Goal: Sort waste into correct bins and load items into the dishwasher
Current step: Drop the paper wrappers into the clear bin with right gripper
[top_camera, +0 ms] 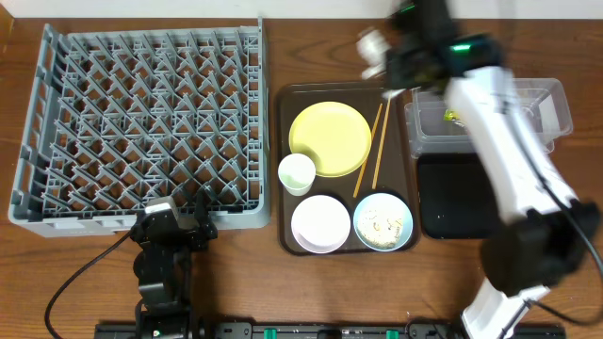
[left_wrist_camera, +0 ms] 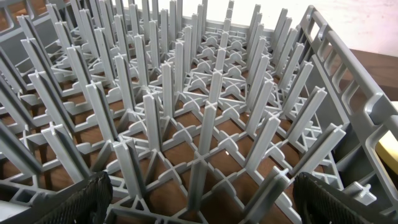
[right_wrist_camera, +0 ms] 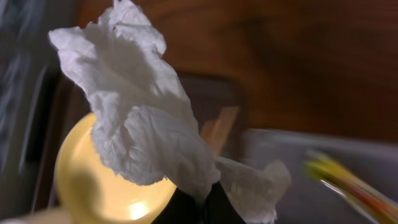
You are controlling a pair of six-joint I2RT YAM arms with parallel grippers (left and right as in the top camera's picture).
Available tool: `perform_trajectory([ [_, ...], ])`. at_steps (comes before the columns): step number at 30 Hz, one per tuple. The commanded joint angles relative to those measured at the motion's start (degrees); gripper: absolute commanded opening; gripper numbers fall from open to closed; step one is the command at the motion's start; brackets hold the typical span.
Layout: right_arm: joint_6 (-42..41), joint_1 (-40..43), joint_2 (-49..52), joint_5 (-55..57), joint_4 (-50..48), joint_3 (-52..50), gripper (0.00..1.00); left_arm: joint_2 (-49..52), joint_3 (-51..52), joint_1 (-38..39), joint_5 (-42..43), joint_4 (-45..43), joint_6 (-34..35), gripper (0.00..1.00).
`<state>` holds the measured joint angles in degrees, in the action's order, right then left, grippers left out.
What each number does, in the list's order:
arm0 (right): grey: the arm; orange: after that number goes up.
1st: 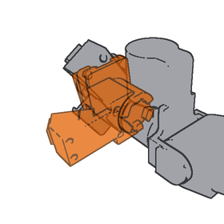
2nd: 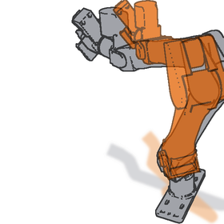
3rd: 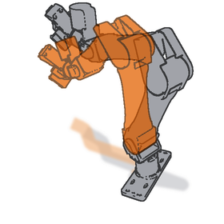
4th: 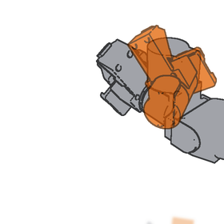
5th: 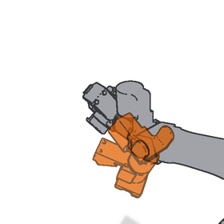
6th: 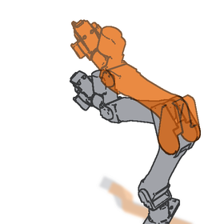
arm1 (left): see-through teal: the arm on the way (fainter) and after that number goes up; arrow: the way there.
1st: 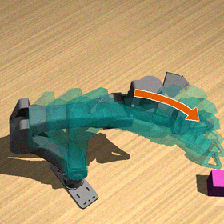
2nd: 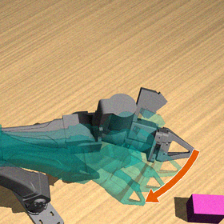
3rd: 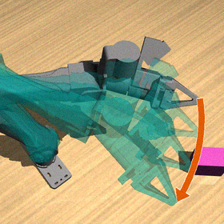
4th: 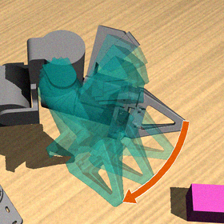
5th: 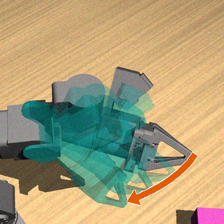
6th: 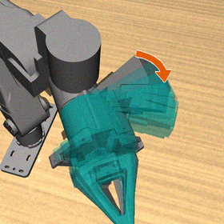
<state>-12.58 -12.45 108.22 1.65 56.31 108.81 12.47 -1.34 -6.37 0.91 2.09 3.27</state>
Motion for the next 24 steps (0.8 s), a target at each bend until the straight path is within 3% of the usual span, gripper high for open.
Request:
perform_trajectory([
  [1, -23.98, 5.88, 1.88, 10.27, 4.72, -1.57, 0.02, -0.24, 1.11, -0.24, -1.57, 2.12, 0.83, 0.94],
  [10, -56.41, 14.78, 2.54, 10.56, 4.66, -12.72, 0.03, -0.24, 1.11, -0.24, -1.57, 2.12, 0.83, 0.93],
  [12, -57.00, 15.34, 2.54, 10.56, 1.84, -13.88, 0.24, -0.24, 1.11, -0.24, -1.57, 2.12, 0.83, 0.93],
  [13, -53.11, 15.52, 2.51, 10.38, -0.90, -13.88, 0.36, -0.24, 1.11, -0.24, -1.57, 2.12, 0.83, 0.93],
  [15, -41.62, 15.41, 2.14, 8.31, -6.14, -13.42, 0.49, -0.24, 1.11, -0.24, -1.57, 2.12, 0.83, 0.93],
  [19, -28.55, 15.19, 0.76, 1.60, -8.83, -11.69, 0.78, -0.24, 1.11, -0.24, -1.57, 2.12, 0.83, 0.93],
  [24, -8.70, 13.62, -5.20, -12.81, -6.08, -10.88, 0.83, -0.24, 1.11, -0.24, -1.57, 2.12, 0.83, 0.93],
])
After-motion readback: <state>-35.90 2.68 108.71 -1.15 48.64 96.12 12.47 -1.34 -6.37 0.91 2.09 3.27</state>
